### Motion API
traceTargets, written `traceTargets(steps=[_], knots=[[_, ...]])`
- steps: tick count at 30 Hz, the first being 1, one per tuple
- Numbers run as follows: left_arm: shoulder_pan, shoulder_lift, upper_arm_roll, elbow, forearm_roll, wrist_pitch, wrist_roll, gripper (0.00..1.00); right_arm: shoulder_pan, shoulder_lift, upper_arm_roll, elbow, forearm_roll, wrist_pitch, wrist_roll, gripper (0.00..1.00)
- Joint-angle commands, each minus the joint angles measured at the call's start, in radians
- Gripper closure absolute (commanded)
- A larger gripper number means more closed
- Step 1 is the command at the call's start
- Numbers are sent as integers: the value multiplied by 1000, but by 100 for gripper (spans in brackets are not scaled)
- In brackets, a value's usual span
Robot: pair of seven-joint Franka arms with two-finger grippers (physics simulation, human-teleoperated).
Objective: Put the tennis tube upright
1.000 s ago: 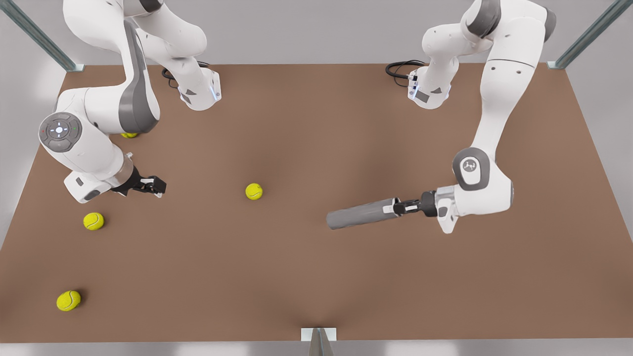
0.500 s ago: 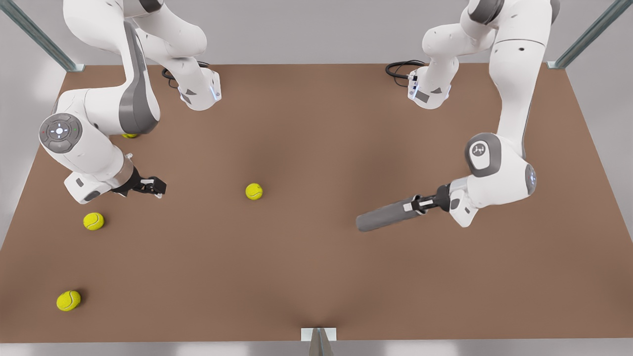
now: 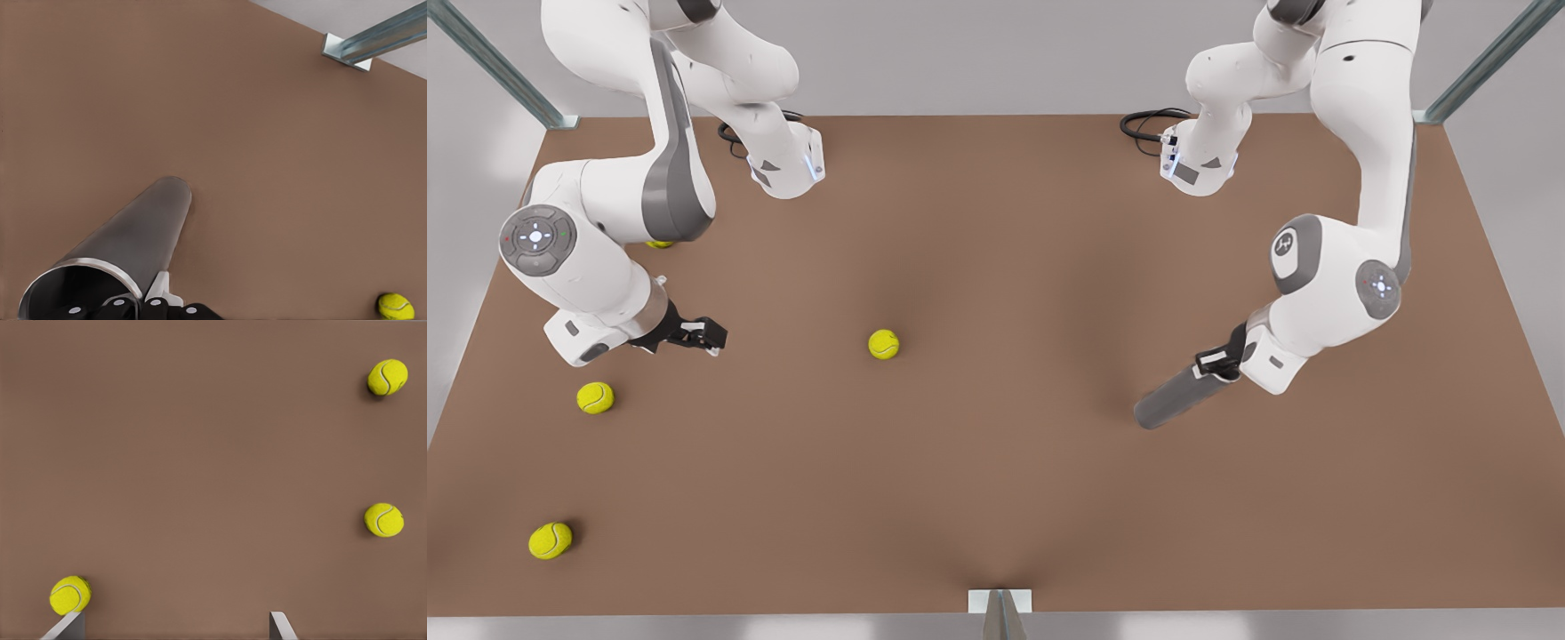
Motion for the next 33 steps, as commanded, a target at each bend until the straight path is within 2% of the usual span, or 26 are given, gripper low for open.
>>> traceTargets(steps=[1, 12, 19, 27, 28, 29, 30, 33], knots=[[1, -2, 0, 0, 103, -4, 0, 79, 1, 0, 0, 0, 0, 0, 0, 0], [-12, 9, -5, 15, 316, -72, -33, 79, 1, 1, 0, 0, 0, 8, 2, 0], [-16, 64, -8, 34, 314, -69, -42, 79, 2, 0, 0, 0, 0, 7, 2, 0], [-16, 64, -8, 43, 314, -73, -42, 79, 2, 1, 0, 0, 0, 8, 2, 0], [-16, 64, -8, 43, 314, -73, -41, 73, 2, 1, 0, 0, 0, 8, 2, 0], [-16, 64, -8, 43, 314, -75, -41, 51, 2, 1, 0, 0, 0, 8, 2, 0], [-18, 64, -9, 44, 314, -73, -42, 3, 2, 1, 0, 0, 0, 10, 2, 0], [-18, 64, -8, 44, 314, -73, -42, 0, 2, 3, 0, 0, 0, 10, 2, 0]])
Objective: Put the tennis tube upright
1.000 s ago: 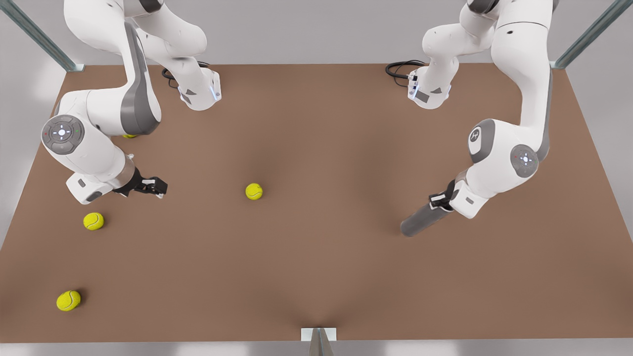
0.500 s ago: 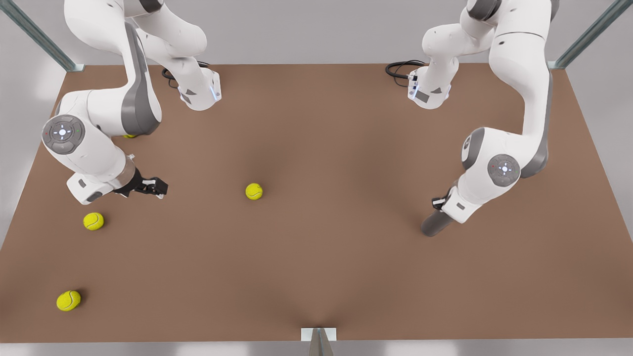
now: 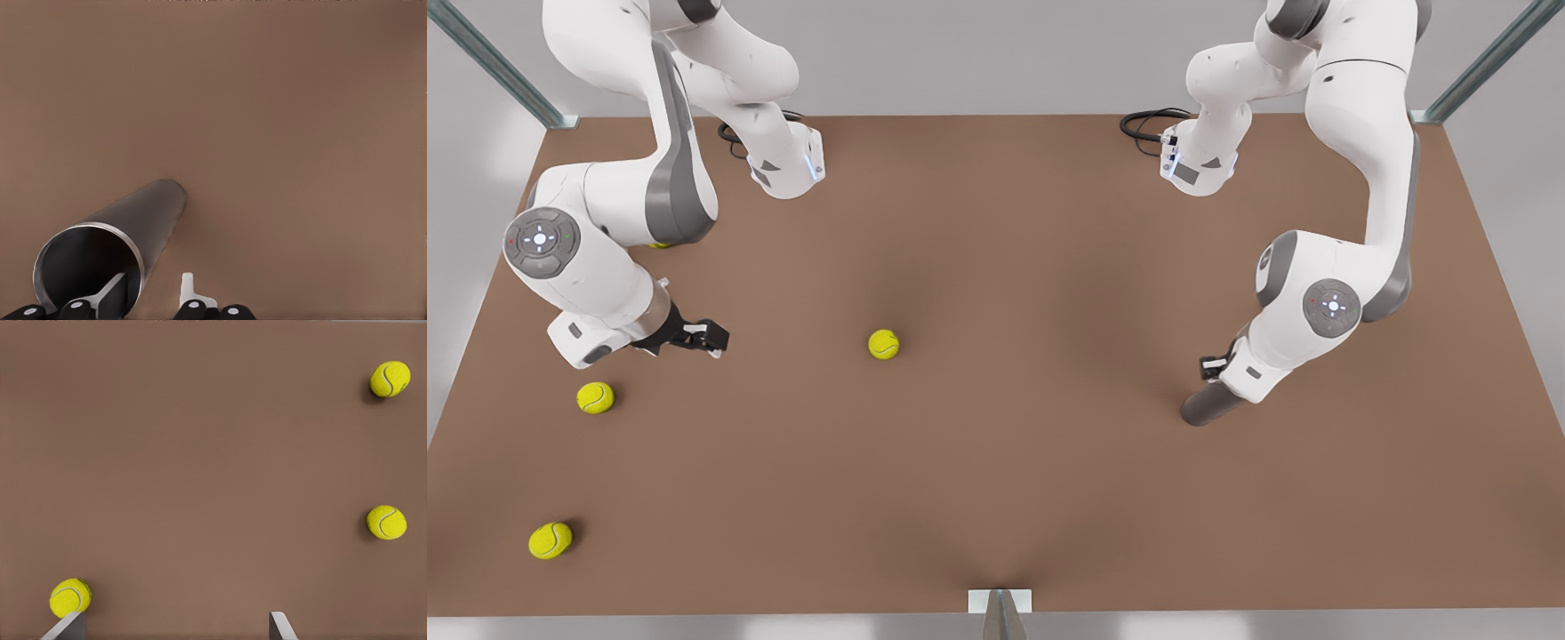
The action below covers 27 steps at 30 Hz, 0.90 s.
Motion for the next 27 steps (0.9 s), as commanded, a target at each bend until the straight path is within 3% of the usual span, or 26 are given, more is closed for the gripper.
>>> traceTargets(steps=[1, 16, 21, 24, 25, 26, 27], knots=[[0, 0, 0, -1, 9, 0, -1, 0, 1, 1, 0, 0, 0, 0, 0, 0], [-2, -15, -6, 15, 9, -57, -22, 0, 1, 9, 0, 0, 0, 3, 0, 0], [0, -23, -61, 423, 2, -568, -10, 0, 1, 7, 0, 0, 0, 2, 0, 0], [15, -46, -46, 442, 46, -586, 91, 0, 1, 7, 0, 0, 0, 2, 0, 0], [-164, -64, 194, 442, 33, -634, 195, 0, 1, 7, 0, 0, 0, 2, 0, 0], [-173, -124, 278, 414, -69, -645, 251, 0, 1, 7, 0, 0, 0, 2, 0, 0], [-167, -294, 265, 194, -67, -490, 251, 0, 1, 7, 0, 0, 0, 2, 0, 0]])
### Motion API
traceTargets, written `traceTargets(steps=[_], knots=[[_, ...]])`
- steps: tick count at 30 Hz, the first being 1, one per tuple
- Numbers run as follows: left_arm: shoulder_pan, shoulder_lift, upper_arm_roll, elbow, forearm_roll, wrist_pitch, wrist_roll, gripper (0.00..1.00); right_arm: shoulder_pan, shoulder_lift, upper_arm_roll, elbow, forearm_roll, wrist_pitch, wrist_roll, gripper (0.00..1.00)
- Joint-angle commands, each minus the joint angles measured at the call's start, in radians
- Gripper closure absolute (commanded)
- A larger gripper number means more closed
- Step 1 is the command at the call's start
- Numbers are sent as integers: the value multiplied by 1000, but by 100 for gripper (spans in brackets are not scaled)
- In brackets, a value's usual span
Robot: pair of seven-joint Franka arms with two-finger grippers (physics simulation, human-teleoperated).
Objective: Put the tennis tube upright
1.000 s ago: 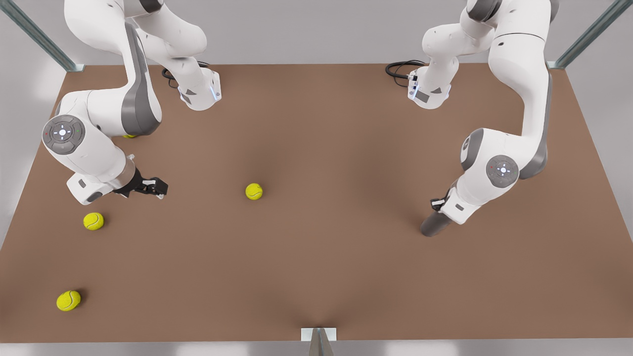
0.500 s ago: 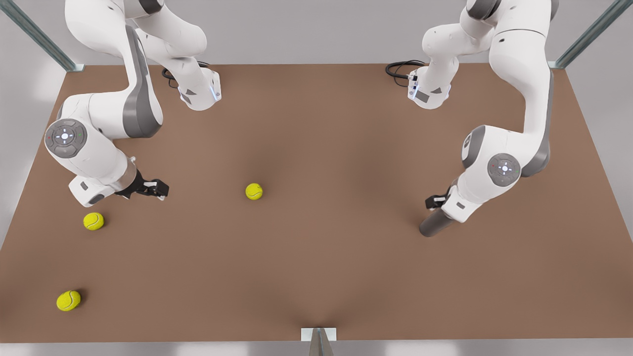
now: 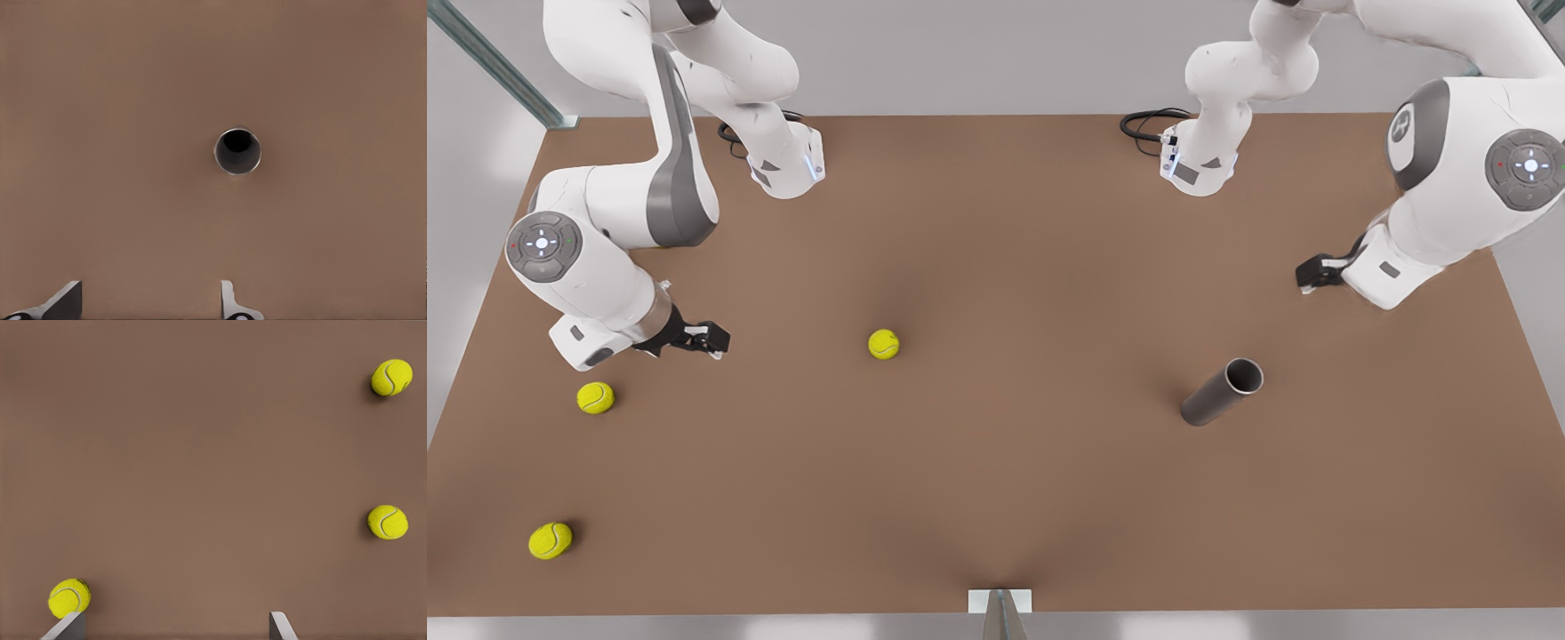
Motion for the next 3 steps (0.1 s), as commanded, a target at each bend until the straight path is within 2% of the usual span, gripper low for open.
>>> traceTargets(steps=[1, 3], knots=[[-36, -18, 0, -23, -43, 4, -1, 0, 0, 0, 1, 0, 0, 0, 0, 0], [-43, -16, -2, -19, -41, -10, -6, 0, 0, 0, 0, 0, 0, 0, 0, 0]])
